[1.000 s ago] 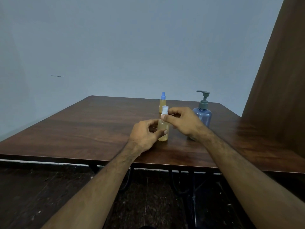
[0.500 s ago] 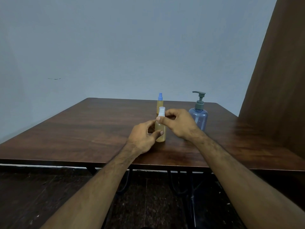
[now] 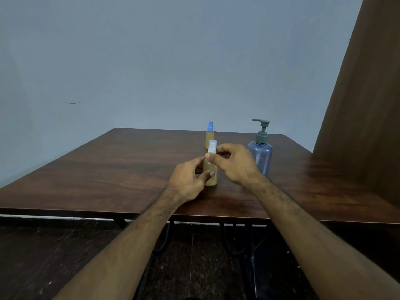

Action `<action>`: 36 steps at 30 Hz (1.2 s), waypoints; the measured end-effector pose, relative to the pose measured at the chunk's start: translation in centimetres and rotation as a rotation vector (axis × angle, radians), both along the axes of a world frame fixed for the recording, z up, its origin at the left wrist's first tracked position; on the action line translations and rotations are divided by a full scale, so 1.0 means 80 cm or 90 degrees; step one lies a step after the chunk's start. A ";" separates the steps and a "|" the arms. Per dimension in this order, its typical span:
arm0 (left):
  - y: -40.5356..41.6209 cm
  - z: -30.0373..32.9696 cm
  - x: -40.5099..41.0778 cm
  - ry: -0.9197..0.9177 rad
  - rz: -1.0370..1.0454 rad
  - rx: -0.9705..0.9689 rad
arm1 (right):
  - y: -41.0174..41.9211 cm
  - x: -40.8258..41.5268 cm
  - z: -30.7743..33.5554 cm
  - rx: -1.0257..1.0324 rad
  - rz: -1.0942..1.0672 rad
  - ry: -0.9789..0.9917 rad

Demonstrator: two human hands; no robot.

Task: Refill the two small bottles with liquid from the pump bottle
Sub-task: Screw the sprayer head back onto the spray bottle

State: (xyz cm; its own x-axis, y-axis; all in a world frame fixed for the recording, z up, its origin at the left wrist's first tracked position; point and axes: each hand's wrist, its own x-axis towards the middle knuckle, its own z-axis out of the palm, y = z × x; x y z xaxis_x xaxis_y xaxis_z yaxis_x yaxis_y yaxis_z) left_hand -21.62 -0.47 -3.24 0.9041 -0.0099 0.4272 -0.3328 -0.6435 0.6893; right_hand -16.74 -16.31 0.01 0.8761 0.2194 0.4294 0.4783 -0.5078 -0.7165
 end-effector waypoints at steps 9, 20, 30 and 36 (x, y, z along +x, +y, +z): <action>0.001 -0.001 -0.004 -0.015 0.008 -0.001 | 0.006 -0.021 -0.002 0.008 -0.012 0.009; -0.001 -0.004 0.001 -0.040 0.111 -0.081 | -0.112 -0.021 -0.018 0.136 -0.278 -0.006; 0.001 -0.007 0.009 -0.021 0.103 -0.051 | -0.098 0.005 -0.037 0.104 -0.162 0.062; 0.001 -0.006 0.009 -0.036 0.146 -0.035 | -0.099 0.001 -0.036 0.104 -0.168 0.078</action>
State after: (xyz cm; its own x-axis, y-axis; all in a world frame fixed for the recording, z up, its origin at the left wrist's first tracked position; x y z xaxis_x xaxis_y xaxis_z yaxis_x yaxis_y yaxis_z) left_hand -20.88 -0.36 -3.68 0.8544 0.2176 0.4719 -0.2217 -0.6687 0.7097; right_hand -16.66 -24.25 -2.86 0.9408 -0.0856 0.3280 0.2504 -0.4768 -0.8426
